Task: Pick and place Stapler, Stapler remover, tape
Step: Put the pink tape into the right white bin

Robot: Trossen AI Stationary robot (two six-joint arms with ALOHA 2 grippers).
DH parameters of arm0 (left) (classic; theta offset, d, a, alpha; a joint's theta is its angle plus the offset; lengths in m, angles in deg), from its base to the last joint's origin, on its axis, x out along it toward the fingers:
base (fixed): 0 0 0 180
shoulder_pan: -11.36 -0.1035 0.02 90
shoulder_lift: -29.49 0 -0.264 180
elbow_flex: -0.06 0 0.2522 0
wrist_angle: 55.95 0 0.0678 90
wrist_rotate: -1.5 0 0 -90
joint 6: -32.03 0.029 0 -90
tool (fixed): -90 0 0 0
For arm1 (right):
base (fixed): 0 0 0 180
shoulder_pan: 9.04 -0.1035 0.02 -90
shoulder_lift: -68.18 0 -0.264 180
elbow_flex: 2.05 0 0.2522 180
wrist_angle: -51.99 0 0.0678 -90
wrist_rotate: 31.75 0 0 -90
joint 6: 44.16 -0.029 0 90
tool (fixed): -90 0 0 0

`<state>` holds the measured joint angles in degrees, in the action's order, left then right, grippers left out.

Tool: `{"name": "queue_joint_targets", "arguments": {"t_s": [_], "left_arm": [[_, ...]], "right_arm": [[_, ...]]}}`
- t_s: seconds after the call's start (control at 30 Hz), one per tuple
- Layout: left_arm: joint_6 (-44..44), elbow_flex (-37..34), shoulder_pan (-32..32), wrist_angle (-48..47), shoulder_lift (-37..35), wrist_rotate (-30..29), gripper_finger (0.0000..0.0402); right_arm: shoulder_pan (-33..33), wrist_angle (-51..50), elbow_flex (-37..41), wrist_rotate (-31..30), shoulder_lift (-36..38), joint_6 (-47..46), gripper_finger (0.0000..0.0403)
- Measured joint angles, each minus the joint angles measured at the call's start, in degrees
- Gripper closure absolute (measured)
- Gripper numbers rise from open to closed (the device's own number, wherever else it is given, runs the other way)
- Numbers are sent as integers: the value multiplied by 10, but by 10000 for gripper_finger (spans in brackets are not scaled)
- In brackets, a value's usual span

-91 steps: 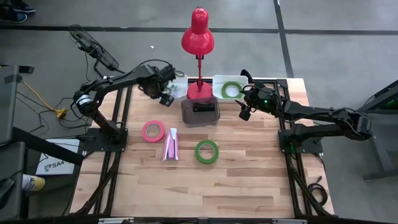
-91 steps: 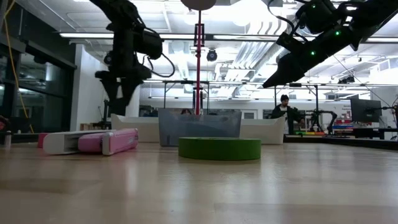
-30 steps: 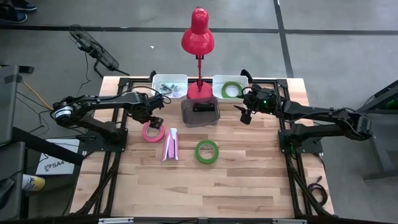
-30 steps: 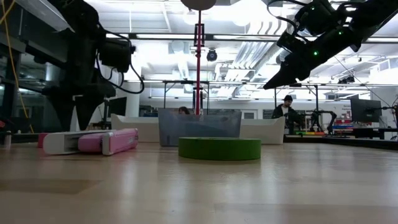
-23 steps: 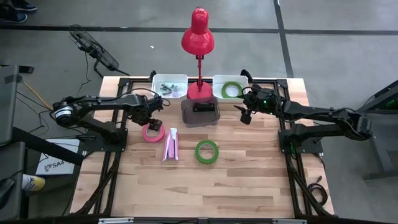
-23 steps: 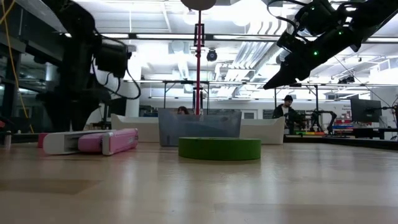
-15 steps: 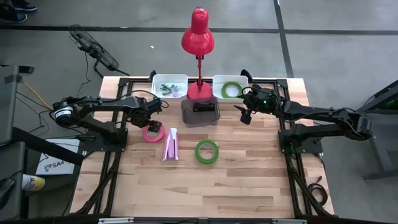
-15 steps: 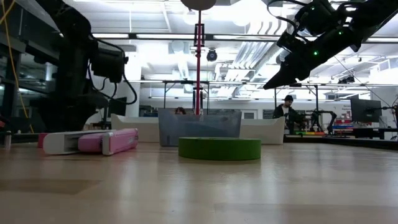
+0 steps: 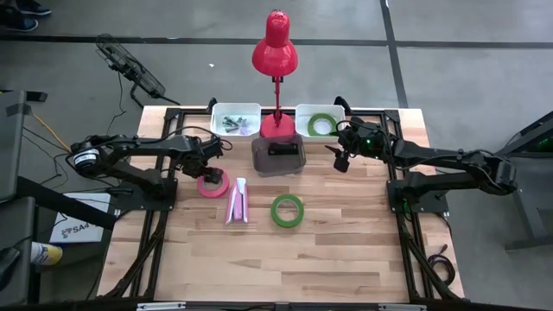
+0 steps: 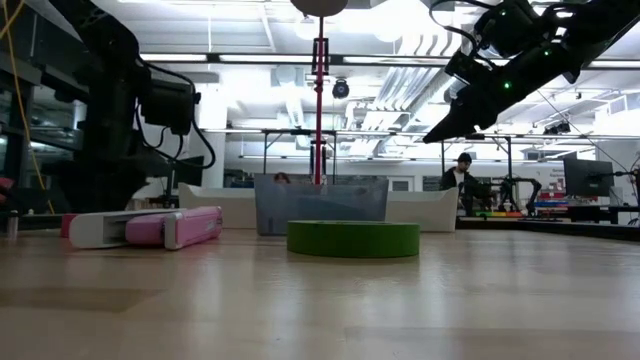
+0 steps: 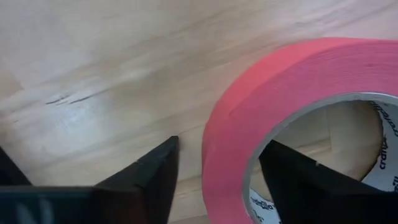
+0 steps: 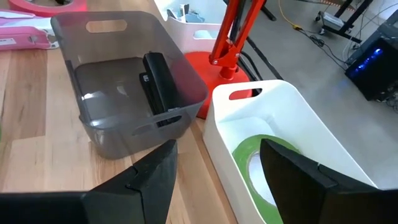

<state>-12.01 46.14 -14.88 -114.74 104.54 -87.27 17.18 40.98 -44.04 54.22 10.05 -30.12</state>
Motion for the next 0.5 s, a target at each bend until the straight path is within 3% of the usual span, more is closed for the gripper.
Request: {"name": "queue_joint_targets", "arguments": {"t_s": [0.3, 0.5], "left_arm": [[2, -1, 0, -2, 0, 5, 312], [24, -1, 0, -2, 1, 8, 321]], "right_arm": [[0, -4, 0, 0, 0, -3, 183], [0, -4, 0, -1, 0, -3, 183]]}}
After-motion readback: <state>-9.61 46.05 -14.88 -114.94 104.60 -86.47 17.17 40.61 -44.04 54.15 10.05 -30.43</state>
